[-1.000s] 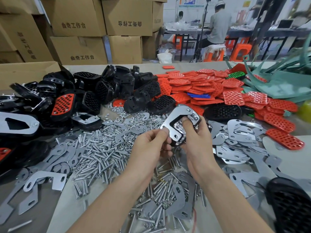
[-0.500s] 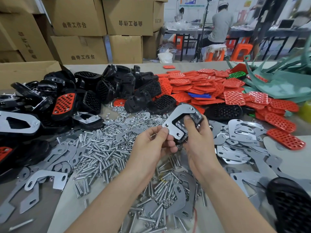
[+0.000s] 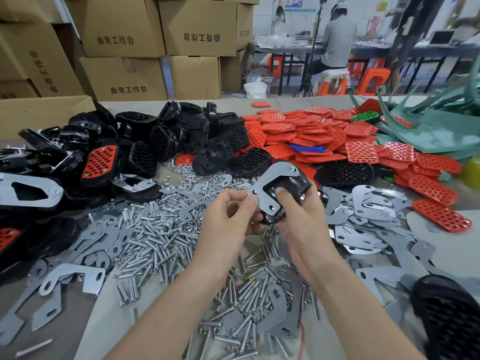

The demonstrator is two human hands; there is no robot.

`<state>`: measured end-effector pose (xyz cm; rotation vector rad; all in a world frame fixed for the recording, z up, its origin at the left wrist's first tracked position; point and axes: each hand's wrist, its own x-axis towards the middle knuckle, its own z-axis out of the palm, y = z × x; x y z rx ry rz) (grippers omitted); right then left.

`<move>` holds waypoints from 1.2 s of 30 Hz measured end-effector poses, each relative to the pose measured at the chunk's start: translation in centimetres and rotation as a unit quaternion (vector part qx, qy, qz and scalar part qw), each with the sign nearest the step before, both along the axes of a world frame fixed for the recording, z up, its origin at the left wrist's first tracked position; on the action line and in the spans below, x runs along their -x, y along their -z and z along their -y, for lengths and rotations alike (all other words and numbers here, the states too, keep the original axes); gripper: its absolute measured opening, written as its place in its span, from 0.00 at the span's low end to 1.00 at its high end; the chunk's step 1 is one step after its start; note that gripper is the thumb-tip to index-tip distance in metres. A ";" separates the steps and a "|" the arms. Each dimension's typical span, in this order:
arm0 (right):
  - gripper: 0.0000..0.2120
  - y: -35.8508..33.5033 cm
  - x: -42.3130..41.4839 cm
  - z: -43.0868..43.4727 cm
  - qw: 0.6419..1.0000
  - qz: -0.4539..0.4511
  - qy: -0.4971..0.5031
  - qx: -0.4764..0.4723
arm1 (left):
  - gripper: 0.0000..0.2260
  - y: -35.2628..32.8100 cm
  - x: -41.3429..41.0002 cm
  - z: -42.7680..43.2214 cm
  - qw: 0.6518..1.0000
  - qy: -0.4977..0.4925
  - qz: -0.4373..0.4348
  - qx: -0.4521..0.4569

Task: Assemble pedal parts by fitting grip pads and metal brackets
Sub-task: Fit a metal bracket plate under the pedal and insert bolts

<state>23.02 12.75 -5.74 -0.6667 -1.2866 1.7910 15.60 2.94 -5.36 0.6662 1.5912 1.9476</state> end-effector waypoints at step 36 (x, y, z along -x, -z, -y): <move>0.09 1.2 -0.4 -0.4 0.998 0.021 -0.059 -0.024 | 0.05 -0.1 1.2 0.5 0.998 0.043 0.033 0.039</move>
